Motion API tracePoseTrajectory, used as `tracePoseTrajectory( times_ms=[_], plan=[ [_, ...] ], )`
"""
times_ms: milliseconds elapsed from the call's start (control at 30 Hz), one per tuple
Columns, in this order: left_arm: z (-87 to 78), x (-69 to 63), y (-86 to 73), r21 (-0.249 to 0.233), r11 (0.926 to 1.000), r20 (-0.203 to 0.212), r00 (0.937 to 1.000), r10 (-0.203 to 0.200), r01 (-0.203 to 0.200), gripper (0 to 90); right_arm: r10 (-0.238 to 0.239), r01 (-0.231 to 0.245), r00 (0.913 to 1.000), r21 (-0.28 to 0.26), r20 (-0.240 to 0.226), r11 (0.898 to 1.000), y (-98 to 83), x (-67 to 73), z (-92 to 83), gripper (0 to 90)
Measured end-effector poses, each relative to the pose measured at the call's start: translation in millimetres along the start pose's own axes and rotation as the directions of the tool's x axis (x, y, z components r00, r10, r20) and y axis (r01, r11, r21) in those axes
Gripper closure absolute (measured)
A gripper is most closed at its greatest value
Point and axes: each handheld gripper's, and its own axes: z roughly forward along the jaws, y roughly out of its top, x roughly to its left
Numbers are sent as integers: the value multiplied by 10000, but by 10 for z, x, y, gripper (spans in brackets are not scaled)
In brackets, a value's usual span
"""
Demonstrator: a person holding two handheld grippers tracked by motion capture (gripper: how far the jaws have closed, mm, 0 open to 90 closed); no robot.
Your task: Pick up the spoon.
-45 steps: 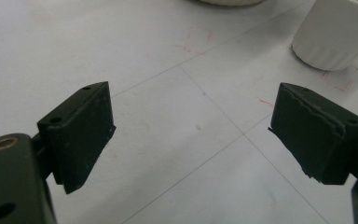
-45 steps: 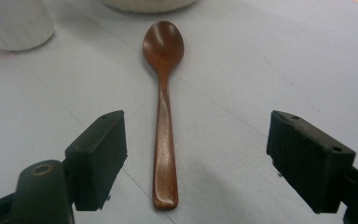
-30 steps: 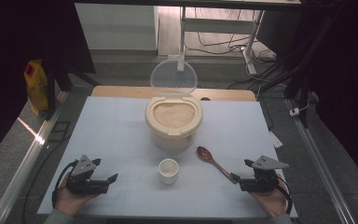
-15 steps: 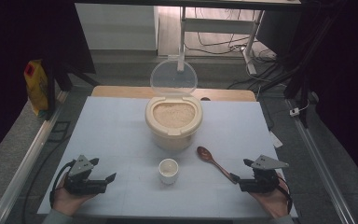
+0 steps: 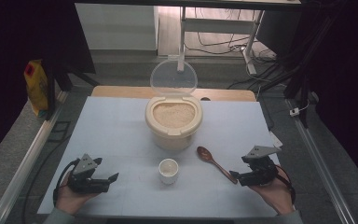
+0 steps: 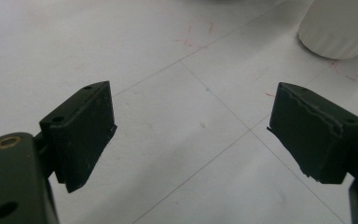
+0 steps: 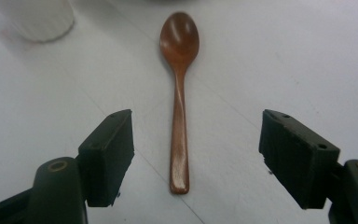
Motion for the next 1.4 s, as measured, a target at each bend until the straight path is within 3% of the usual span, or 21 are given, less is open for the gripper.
tracePoseTrajectory(
  times_ms=[133, 233, 333, 500, 1033, 1300, 1400],
  plan=[
    [16, 9, -2, 70, 10000, 35, 10000, 23, -23, 141, -78, 92, 9997, 622, -215, 9980, 82, 6, 71, 285],
    [30, 13, -7, 137, 9999, 68, 10000, 39, -40, 141, -184, 238, 9990, 1359, -404, 9904, 194, 11, 216, 301],
    [36, 9, -8, 161, 9999, 52, 10000, 54, -54, 141, -252, 330, 9985, 1669, -482, 9854, 234, 13, 278, 305],
    [41, 9, -6, 184, 9998, 14, 10000, 86, -86, 141, -369, 459, 9985, 2433, -417, 9689, 303, 18, 453, 356],
    [51, 27, -26, 277, 9995, -58, 9999, 127, -126, 140, -280, 446, 9983, 3524, -520, 9348, 225, 21, 691, 519],
    [53, 20, -31, 297, 9994, -62, 9998, 170, -168, 140, -224, 408, 9982, 3622, -548, 9312, 223, 22, 729, 588],
    [59, 16, -31, 339, 9992, -64, 9998, 210, -208, 140, -231, 449, 9978, 3775, -622, 9249, 226, 25, 763, 627]
  ],
)
